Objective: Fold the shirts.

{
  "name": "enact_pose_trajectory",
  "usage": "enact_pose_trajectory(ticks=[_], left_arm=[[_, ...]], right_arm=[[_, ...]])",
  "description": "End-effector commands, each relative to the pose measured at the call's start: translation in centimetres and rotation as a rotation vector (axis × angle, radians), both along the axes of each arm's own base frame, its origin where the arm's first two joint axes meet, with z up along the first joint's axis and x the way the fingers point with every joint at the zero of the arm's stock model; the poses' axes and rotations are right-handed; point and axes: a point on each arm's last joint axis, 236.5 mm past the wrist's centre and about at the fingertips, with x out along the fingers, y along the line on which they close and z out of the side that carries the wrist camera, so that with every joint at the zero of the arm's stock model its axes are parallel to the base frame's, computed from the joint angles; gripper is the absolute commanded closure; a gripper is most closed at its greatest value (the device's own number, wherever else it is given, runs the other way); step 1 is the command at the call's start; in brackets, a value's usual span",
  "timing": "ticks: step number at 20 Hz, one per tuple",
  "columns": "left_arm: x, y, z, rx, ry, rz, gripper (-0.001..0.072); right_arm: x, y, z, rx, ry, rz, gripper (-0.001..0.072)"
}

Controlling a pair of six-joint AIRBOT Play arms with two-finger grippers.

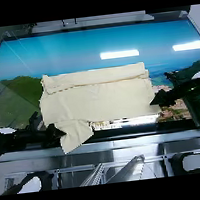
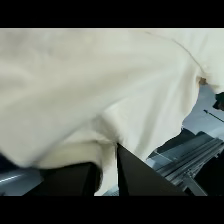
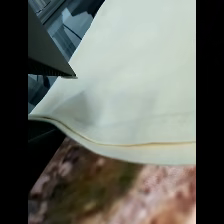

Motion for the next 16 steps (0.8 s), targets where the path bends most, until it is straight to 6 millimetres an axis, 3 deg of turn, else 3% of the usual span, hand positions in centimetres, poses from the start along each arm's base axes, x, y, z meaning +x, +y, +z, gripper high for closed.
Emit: enact_pose_trajectory(ticks=[1,2,3,4,6,7,8,9,12,16], left_arm=[[-0.4,-0.5,-0.8,-0.032,0.012,-0.022,0.0543],[-0.5,-0.4,-0.9,-0.030,0.018,-0.025,0.0543],[-0.7,-0.4,-1.0,-0.026,0.022,-0.031,0.0543],[-0.7,-0.4,-1.0,-0.025,0.022,-0.035,0.0543],[-0.8,-0.4,-0.9,-0.030,0.025,-0.038,0.0546],[-0.9,-0.5,-0.9,-0.035,0.027,-0.041,0.0648],[-1.0,-0.7,-0.7,-0.044,0.027,-0.050,0.0687],[-1.3,-0.9,-0.5,-0.056,0.034,-0.058,0.0688],[-2.2,-1.7,0.8,-0.119,0.061,-0.093,0.0688],[-0.9,-1.8,3.5,-0.136,0.010,-0.106,0.0689]], right_arm=[[-0.3,0.2,0.2,0.010,0.010,0.008,0.0350],[-0.3,0.2,0.2,0.010,0.010,0.008,0.0354],[-0.4,0.2,0.3,0.013,0.013,0.010,0.0459],[-0.5,0.2,0.3,0.016,0.015,0.013,0.0508],[-0.7,0.3,0.4,0.021,0.021,0.019,0.0508],[-0.9,0.3,0.5,0.027,0.029,0.024,0.0508],[-1.1,0.4,0.7,0.038,0.037,0.027,0.0524],[-1.6,0.5,1.0,0.053,0.052,0.034,0.0692],[-2.6,-0.6,1.6,0.078,0.090,0.022,0.0690],[-1.2,-2.4,2.5,0.137,0.067,-0.125,0.0690]])
